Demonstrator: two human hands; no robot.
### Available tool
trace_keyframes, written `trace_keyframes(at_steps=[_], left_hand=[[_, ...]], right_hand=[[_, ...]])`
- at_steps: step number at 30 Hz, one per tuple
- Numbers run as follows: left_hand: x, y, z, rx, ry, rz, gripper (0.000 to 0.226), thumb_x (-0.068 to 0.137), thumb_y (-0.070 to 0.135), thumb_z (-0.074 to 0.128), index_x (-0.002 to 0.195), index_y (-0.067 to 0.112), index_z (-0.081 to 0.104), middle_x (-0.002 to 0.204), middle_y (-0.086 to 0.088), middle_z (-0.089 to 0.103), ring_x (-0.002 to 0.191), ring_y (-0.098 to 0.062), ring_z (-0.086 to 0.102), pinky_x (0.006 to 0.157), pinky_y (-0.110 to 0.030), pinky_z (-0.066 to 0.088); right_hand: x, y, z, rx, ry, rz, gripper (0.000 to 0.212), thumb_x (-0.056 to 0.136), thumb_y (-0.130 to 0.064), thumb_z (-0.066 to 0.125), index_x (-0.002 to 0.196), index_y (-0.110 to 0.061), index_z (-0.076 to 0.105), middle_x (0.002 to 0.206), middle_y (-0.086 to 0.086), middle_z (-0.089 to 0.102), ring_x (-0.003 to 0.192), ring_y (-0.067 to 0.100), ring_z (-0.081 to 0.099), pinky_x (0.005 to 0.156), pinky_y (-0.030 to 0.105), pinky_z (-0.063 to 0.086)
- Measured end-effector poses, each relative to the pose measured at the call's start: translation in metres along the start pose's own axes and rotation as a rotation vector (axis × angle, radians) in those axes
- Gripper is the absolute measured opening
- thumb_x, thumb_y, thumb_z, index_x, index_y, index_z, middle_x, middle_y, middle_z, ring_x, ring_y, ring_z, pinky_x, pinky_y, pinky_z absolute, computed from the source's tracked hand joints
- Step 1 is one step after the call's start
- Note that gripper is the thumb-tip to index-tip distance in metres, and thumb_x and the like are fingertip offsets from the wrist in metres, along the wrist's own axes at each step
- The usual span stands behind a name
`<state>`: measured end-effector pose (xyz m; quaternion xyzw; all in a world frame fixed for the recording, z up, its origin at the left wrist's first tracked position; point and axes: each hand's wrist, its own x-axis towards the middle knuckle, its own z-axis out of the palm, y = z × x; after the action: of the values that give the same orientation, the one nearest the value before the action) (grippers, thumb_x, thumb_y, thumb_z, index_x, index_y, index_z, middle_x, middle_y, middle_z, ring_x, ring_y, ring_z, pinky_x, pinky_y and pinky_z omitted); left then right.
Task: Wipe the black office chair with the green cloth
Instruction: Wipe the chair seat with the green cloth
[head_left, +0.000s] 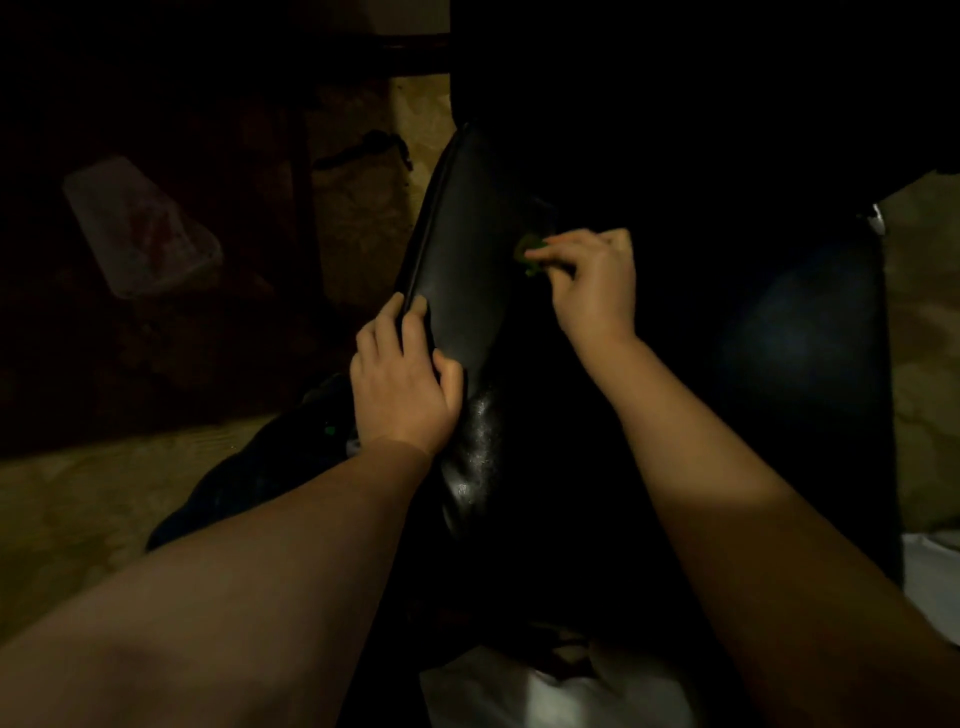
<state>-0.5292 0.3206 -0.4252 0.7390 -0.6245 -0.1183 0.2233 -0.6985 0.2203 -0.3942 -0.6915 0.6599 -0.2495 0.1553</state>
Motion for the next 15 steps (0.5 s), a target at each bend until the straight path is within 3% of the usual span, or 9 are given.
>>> trace_keyframes(at_steps=[4,7,15], left_hand=[[0.001,0.001,0.0,-0.007,-0.011,-0.012,0.056,0.086,0.029,0.041,0.137,0.006,0.049,0.141,-0.016,0.047,0.125,-0.035,0.046,0.096,-0.047,0.043],[0.001,0.0,0.002,-0.003,-0.01,-0.015,0.057,0.085,0.029,0.041,0.137,0.006,0.048,0.141,-0.016,0.046,0.125,-0.035,0.045,0.097,-0.047,0.042],[0.002,0.0,0.003,0.007,-0.003,-0.017,0.058,0.084,0.028,0.041,0.136,0.005,0.049,0.141,-0.018,0.047,0.123,-0.037,0.046,0.095,-0.049,0.043]], right_hand=[[0.039,0.008,0.008,-0.096,0.027,0.008,0.018,0.089,-0.011,0.065,0.101,-0.018,0.076,0.109,-0.002,0.068,0.106,0.022,0.05,0.083,0.006,0.027],[0.063,0.012,0.012,-0.116,0.031,0.012,0.019,0.09,-0.012,0.063,0.104,-0.018,0.075,0.111,-0.003,0.067,0.108,0.02,0.049,0.082,0.0,0.023],[0.107,0.014,0.015,-0.184,0.063,0.028,0.023,0.093,-0.016,0.059,0.112,-0.02,0.072,0.117,-0.003,0.063,0.113,0.017,0.046,0.087,0.006,0.022]])
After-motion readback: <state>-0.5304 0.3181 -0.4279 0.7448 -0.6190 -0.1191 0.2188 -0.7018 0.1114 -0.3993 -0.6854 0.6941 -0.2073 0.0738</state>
